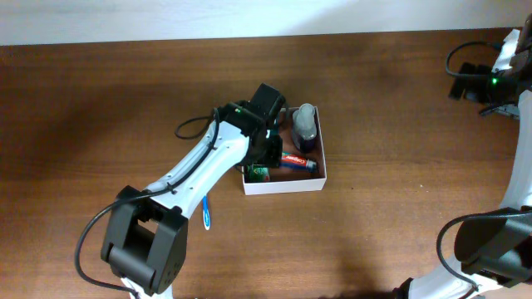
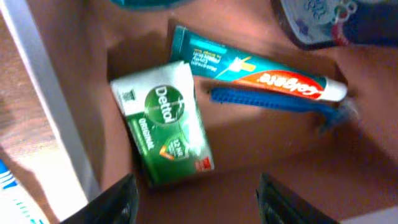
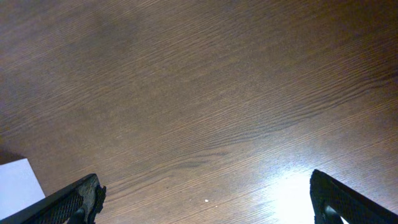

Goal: Pack container
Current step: 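Carry the Dettol bar into the box's front-left and release it, then move the left gripper to the blue toothbrush and grasp its handle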

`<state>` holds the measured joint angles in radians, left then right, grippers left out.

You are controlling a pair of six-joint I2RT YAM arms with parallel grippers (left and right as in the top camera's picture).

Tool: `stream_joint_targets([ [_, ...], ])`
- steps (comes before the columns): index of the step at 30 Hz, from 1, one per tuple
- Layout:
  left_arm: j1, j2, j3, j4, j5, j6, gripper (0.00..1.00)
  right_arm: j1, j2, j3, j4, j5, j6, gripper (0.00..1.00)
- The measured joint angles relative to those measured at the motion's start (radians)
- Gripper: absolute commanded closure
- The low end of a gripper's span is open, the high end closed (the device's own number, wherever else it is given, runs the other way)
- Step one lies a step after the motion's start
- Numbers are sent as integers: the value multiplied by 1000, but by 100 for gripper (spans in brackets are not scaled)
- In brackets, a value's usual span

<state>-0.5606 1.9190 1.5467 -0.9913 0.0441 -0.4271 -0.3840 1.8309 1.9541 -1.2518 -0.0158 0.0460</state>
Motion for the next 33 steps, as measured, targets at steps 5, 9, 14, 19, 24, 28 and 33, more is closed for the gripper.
stream_joint_targets([
  [5, 27, -1, 146, -143, -5, 0, 39, 0, 0, 0, 0, 0, -1, 2],
  [9, 75, -26, 247, -251, -61, 0, 39, 0, 0, 0, 0, 0, -1, 2],
  [14, 133, -58, 258, -379, -121, 0, 39, 0, 0, 0, 0, 0, -1, 2],
  [19, 175, -58, 194, -376, -132, -10, 38, 0, 0, 0, 0, 0, -1, 2],
  [24, 225, -60, 48, -296, -108, -31, 38, 0, 0, 0, 1, 0, -1, 2],
  [28, 272, -60, -85, -233, -93, -38, 39, 0, 0, 0, 0, 0, -1, 2],
  [33, 318, -60, -181, -146, -77, -38, 39, 0, 0, 0, 0, 0, -1, 2],
])
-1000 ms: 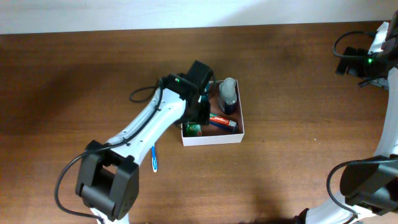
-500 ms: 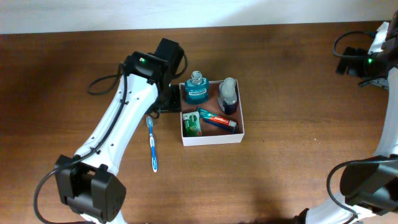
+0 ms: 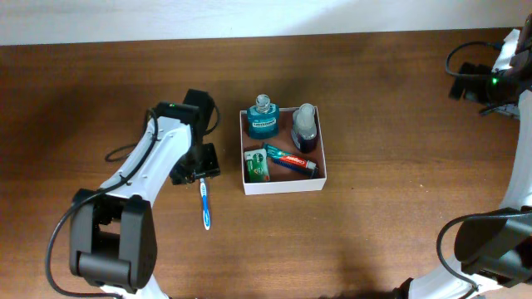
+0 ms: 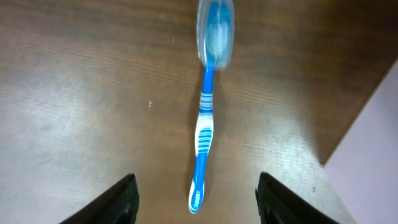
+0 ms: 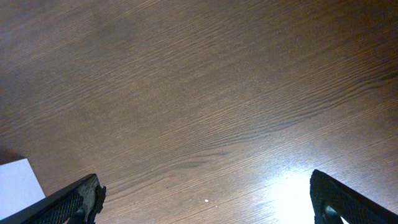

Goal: Pack container
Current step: 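Move the left gripper to the blue toothbrush and grasp its handle, then carry the toothbrush into the box and release it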

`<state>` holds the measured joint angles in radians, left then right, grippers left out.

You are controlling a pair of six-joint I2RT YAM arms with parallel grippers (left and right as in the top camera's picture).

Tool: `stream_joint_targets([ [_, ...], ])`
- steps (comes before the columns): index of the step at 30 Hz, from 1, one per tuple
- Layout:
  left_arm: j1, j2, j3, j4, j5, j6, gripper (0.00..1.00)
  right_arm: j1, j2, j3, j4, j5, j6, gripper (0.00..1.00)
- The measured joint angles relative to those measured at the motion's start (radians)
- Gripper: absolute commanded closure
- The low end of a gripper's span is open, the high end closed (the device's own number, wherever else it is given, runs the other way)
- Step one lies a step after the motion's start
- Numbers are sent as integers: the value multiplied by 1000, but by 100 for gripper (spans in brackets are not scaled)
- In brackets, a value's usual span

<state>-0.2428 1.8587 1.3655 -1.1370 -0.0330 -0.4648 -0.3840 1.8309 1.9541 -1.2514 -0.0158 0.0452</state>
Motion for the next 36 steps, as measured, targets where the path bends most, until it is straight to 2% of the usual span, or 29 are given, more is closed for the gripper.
stream_joint_targets([
  [13, 14, 0, -190, 199, 78, 54, 39, 0, 0, 0, 0, 0, 0, 2],
  [17, 14, 0, -244, 276, 79, 56, 43, 0, 0, 0, 0, 0, 0, 2],
  [20, 14, -5, -267, 326, 77, 57, 53, 0, 0, 0, 0, 0, 0, 2],
  [24, 14, -17, -284, 362, 73, 63, 78, 0, 0, 0, 0, 0, 0, 2],
  [26, 15, -18, -286, 367, 67, 65, 86, 0, 0, 0, 0, 0, 0, 2],
  [29, 15, -18, -287, 368, 59, 63, 88, 0, 0, 0, 0, 0, 0, 2],
  [32, 15, -18, -287, 368, 49, 64, 96, 0, 0, 0, 0, 0, 0, 2],
  [36, 12, -19, -286, 356, 26, 64, 99, 0, 0, 0, 0, 0, 0, 2],
])
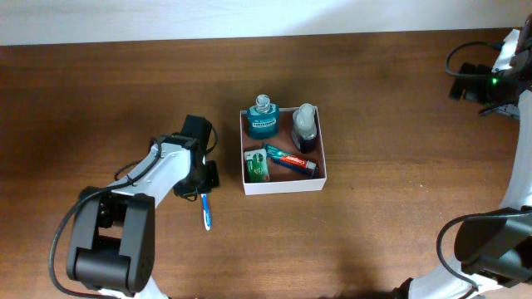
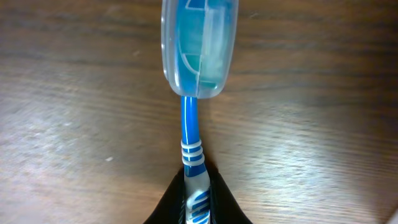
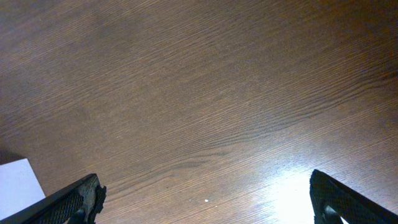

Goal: Pack container
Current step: 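Carry the toothbrush into the box and release it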

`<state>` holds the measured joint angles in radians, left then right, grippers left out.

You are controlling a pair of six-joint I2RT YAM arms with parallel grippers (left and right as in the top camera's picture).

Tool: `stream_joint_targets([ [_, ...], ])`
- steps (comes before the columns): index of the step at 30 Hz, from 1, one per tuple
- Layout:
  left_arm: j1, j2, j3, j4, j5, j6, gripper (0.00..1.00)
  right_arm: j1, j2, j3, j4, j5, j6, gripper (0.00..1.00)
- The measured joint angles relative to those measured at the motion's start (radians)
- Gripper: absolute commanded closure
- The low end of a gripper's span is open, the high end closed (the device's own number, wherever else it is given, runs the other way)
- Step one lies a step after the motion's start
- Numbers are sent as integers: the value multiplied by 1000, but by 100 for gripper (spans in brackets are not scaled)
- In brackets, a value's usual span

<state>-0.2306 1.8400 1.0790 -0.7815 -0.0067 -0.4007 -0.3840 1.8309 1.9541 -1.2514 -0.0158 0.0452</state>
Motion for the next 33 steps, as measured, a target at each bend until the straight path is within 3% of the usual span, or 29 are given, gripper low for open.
stream_joint_targets([
  [7, 0, -9, 51, -101, -32, 0, 99, 0, 0, 0, 0, 0, 0, 2],
  [14, -2, -141, 204, -150, -17, 31, 99, 0, 0, 0, 0, 0, 0, 2],
  [22, -92, -232, 310, -141, 154, 246, 100, 0, 0, 0, 0, 0, 0, 2],
  [33, -269, -232, 311, -32, 210, 521, 100, 0, 0, 0, 0, 0, 0, 2],
])
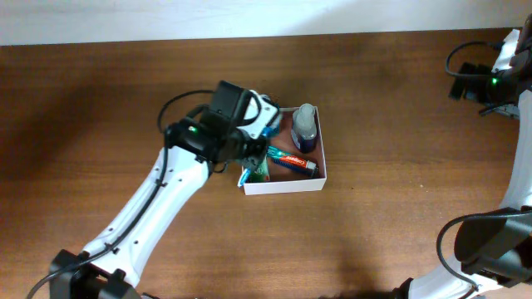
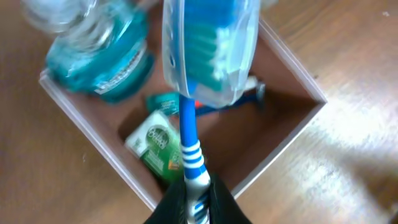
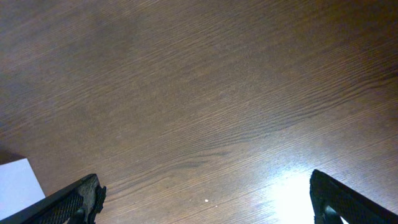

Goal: Pack container
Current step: 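Carry the toothbrush into the box and release it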

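Note:
My left gripper (image 2: 198,196) is shut on the handle of a blue and white toothbrush (image 2: 191,140) with a clear cap over its head, held in the air over the white box (image 2: 292,74). In the box lie a teal mouthwash bottle (image 2: 102,59), a green Dettol soap (image 2: 155,146), a toothpaste tube (image 1: 291,159) and a grey-capped dark bottle (image 1: 304,127). In the overhead view the left gripper (image 1: 249,137) hangs over the box's left side. My right gripper (image 3: 205,199) stands open over bare wood at the far right (image 1: 490,83).
The brown wooden table (image 1: 391,232) spreads all round the box. A white wall edge runs along the back. Black cables hang at the right arm's base in the top right corner.
My left gripper was shut on the toothbrush lying on the table left of the box. Now it holds the brush lifted above the box's left part. The right arm has not moved.
My left gripper was open over the box, with soap, toothpaste and razor lying inside. It was then open above the toothbrush on the table, then shut on its handle there. Now the brush is held over the box.

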`<state>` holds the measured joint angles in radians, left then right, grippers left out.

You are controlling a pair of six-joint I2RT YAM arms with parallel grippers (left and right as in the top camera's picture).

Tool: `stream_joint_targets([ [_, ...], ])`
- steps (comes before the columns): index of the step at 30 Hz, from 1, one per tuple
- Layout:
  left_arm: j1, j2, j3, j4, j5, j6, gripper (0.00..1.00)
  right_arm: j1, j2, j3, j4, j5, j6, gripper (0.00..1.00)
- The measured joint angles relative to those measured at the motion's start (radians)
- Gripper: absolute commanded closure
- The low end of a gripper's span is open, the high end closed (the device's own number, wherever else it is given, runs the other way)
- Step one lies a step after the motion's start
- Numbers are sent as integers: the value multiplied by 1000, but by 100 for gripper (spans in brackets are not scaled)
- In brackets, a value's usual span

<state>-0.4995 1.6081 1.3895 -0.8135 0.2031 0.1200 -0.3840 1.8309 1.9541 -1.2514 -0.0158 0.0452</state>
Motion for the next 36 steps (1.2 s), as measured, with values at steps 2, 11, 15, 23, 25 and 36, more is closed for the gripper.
stream_joint_targets([
  [2, -16, 0, 0, 33, 3, 32, 100, 0, 0, 0, 0, 0, 0, 2],
  [11, -28, 60, 1, 161, 4, 90, 100, 0, 0, 0, 0, 0, 0, 2],
  [15, -28, 119, 1, 183, 4, 97, 100, 0, 0, 0, 0, 0, 0, 2],
  [23, -28, 181, 1, 189, -6, 98, 94, 0, 0, 0, 0, 0, 0, 2],
  [25, -28, 192, 1, 182, -19, 98, 92, 0, 0, 0, 0, 0, 0, 2],
  [36, -28, 219, 1, 159, -29, 102, 44, 0, 0, 0, 0, 0, 0, 2],
])
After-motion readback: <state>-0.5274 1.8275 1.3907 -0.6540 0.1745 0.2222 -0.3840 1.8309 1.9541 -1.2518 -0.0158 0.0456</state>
